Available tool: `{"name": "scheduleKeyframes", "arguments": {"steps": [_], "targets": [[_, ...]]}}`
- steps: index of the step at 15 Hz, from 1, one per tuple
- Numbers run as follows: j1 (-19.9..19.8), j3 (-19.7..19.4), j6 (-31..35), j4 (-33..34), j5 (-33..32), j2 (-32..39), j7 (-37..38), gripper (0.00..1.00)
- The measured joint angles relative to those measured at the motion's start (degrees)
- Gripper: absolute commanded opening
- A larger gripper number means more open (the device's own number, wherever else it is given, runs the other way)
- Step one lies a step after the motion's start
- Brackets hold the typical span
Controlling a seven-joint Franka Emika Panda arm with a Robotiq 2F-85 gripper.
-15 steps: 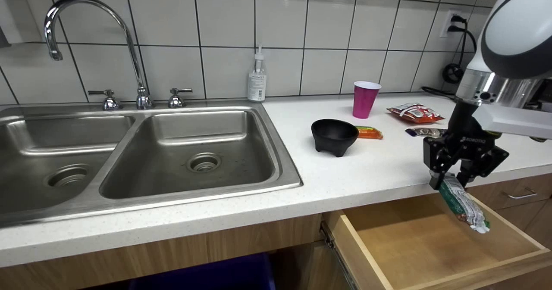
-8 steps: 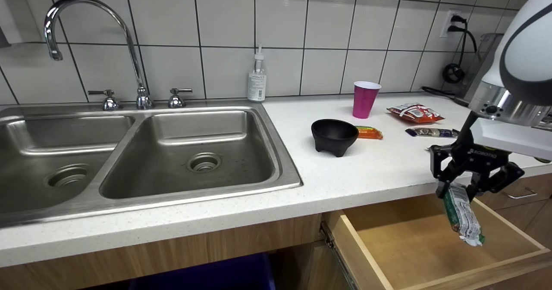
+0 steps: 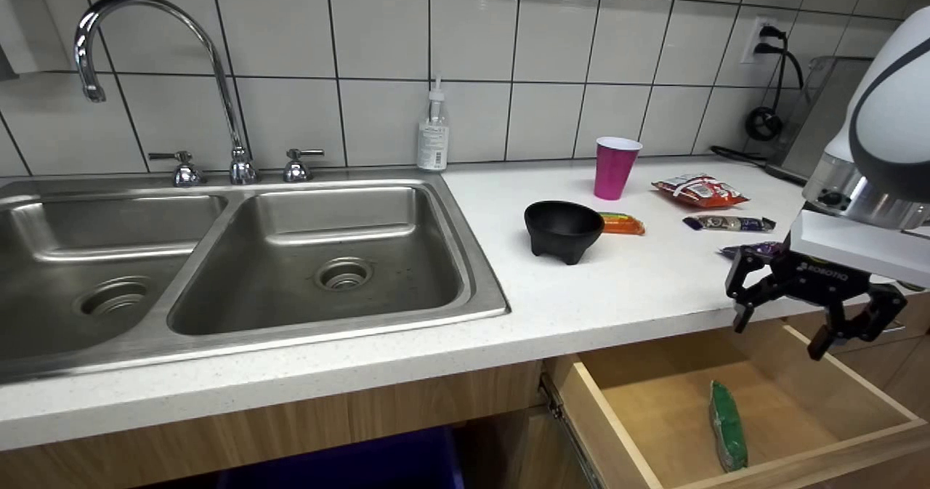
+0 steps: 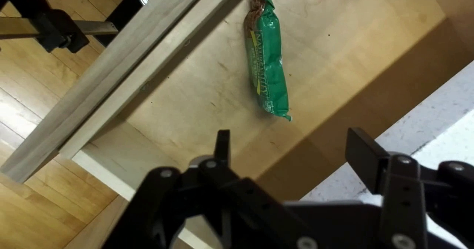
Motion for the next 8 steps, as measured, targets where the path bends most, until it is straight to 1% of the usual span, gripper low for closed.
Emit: {"name": "scheduleKeyframes", "arguments": {"steps": [4,8], "targets": [[-0.05,-0.73,1.46,0.01,0.66,1.17,1.08,1.0],[0.03,-0.79,1.56,0.01,1.35,1.16,1.12,1.0]]}}
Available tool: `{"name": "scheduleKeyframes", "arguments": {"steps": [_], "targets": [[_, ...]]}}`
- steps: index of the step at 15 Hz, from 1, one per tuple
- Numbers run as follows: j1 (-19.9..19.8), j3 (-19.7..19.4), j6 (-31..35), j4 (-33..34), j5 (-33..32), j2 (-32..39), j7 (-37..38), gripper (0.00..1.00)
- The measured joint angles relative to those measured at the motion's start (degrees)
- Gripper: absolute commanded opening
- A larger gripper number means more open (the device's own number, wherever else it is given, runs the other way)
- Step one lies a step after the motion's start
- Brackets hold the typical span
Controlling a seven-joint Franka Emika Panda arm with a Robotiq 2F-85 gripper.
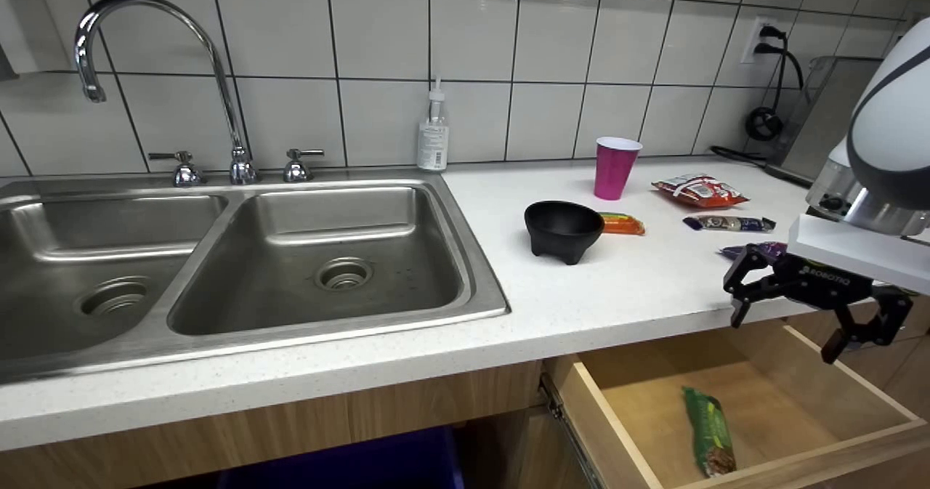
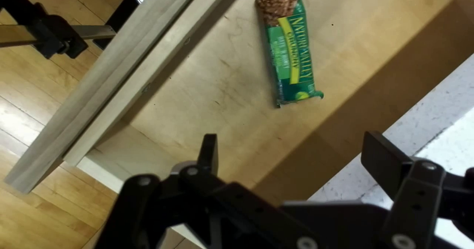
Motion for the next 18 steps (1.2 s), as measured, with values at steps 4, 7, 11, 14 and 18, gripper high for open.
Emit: {"name": "scheduleKeyframes", "arguments": {"steps": [4,7,11,14,18], "targets": [[0.14,0.29,-0.18,-0.01,0.44,-1.16,-0.25,1.0],[0.16,0.76,-0.8,-0.02,0.45,-2.86,-0.96,1.0],[0.16,1.38,-3.09,0.0,0.45,-5.41,-2.93,1.0],[0.16,1.49,-5.36,0.31,0.27,-7.08,-4.97,1.0],[0.16,1.52,-7.95,1.83,-0.46,-8.11,-7.4,1.0]]}}
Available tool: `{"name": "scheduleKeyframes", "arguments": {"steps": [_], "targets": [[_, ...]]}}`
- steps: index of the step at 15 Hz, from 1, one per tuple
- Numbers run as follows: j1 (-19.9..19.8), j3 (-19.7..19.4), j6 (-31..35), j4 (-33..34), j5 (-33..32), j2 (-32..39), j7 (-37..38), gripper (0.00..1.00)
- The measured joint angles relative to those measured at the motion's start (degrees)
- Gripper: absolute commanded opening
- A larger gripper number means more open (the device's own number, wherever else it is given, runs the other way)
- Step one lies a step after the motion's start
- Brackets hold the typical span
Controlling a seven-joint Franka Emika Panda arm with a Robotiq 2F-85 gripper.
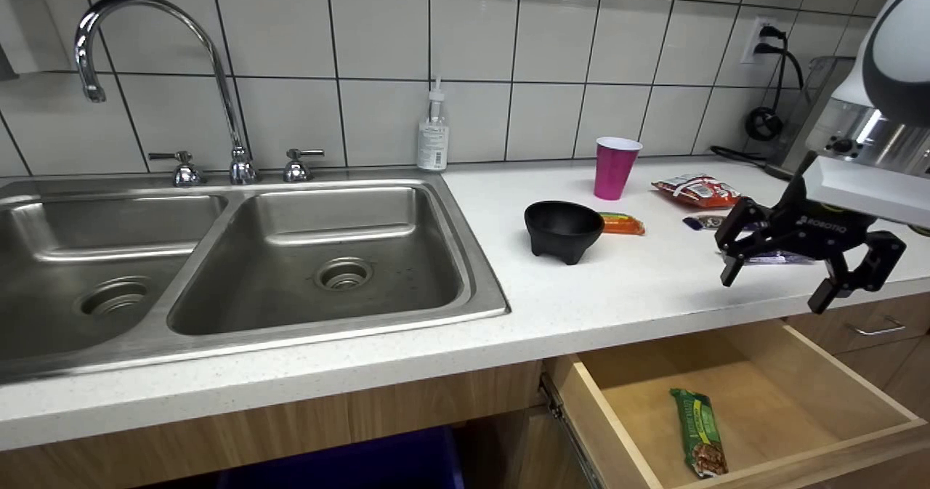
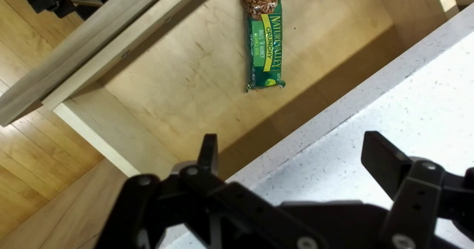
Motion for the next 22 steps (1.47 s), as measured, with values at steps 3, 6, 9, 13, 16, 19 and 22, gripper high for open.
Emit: {"name": "scheduleKeyframes", "arguments": {"steps": [3,6,9,13,16,19,22], "targets": [[-0.02,0.0,-1.88,2.19,-0.95,0.01,-1.52,1.0],[-0.14,-0.01,-4.34,4.93,-1.7,0.16,-2.78,1.0],[-0.5,-0.19,-6.7,8.11,-1.82,0.8,-4.25,1.0],[-1.47,-0.82,-9.04,12.74,-1.82,2.98,-5.49,1.0],[-2.31,-1.56,-10.19,16.4,-1.8,5.65,-5.8,1.0],[-3.03,-2.42,-10.91,20.03,-1.71,8.81,-5.8,1.0],[-3.73,-3.19,-11.08,23.4,-1.55,11.95,-5.76,1.0]]}}
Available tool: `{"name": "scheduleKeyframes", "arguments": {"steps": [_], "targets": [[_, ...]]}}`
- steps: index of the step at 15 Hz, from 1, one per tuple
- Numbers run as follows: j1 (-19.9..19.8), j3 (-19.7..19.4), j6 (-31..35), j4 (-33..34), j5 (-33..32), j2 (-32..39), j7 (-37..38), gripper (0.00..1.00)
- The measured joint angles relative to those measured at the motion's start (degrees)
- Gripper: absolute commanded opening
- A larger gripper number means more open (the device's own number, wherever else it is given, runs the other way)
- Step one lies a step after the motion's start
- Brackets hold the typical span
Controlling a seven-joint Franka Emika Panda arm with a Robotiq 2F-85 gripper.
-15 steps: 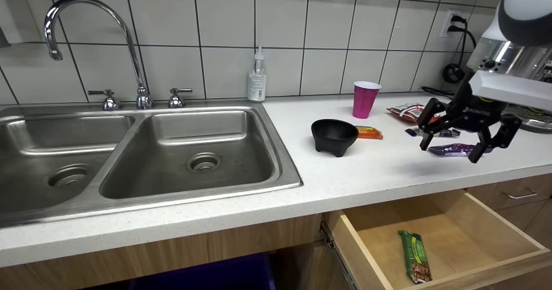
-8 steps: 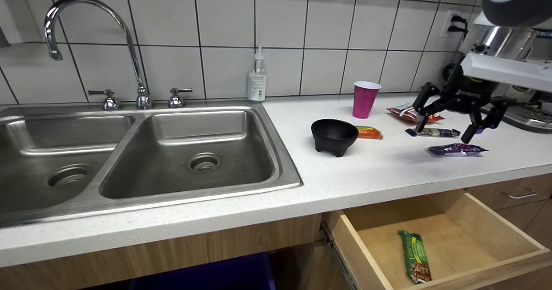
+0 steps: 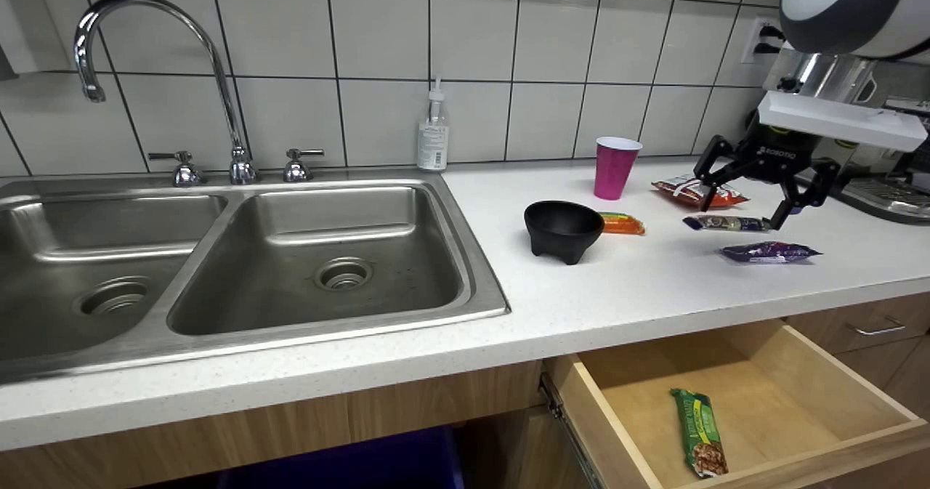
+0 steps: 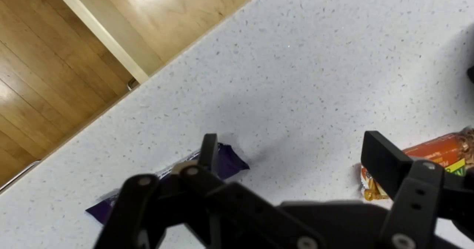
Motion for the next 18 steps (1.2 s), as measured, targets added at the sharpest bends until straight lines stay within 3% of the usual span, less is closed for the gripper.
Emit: {"name": "scheduleKeyframes", "arguments": {"steps": [9,18], "targets": [[-1.6,-2.63,0.0,8.01,2.58,7.78,2.15,1.0],[-2.92,-4.96,0.02,10.99,3.78,12.92,5.34,1.0]]}}
